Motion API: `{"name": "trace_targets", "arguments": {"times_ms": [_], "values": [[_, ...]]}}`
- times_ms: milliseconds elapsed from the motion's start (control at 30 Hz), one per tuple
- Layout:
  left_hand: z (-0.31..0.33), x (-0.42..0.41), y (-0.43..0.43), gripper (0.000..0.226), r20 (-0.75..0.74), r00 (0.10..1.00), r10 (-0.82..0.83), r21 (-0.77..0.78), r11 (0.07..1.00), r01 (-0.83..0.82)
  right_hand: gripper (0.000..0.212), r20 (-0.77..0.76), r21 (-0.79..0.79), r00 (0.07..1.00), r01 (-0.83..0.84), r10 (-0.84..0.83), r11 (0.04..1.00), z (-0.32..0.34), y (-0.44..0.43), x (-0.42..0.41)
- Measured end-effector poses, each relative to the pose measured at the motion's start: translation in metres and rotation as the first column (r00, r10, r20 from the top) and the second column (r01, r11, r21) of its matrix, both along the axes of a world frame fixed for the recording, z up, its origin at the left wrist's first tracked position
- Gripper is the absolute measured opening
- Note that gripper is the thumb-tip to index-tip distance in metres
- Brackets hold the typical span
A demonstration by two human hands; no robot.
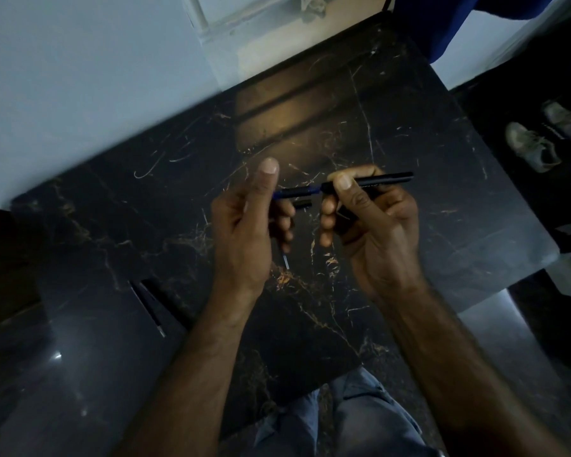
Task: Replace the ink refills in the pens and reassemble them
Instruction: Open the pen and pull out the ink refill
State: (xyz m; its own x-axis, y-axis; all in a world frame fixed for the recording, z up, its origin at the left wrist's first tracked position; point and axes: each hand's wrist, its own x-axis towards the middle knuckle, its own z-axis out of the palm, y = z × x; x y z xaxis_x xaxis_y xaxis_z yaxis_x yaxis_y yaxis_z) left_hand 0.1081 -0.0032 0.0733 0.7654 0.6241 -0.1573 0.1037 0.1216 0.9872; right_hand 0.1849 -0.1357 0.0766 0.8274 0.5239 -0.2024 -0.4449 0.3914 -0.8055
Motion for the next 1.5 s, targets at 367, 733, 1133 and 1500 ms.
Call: {"name": "trace_targets", "arguments": {"times_ms": [367, 733, 1133, 1500], "values": [[0.009, -0.002, -0.003, 0.008, 0.174, 0.983, -0.049, -0.111, 0.991, 0.069, 0.013, -0.008, 0.045, 0.999, 0.035, -0.035, 0.998, 0.003, 0.001, 0.002], [0.005, -0.007, -0.002, 0.008, 0.167, 0.983, 0.074, -0.178, 0.983, -0.043, 0.011, -0.001, 0.048, 1.0, 0.032, -0.032, 0.998, 0.007, -0.001, 0.005], [-0.089, -0.015, 0.022, 0.011, -0.531, 0.812, -0.241, 0.034, 0.952, 0.304, 0.015, 0.01, 0.037, 1.0, 0.013, -0.013, 0.999, 0.008, -0.025, 0.016], [-0.119, 0.018, 0.012, 0.022, -0.598, 0.792, -0.126, 0.479, 0.736, 0.479, 0.009, -0.002, 0.02, 1.0, 0.009, -0.008, 1.0, 0.004, -0.037, 0.012]]}}
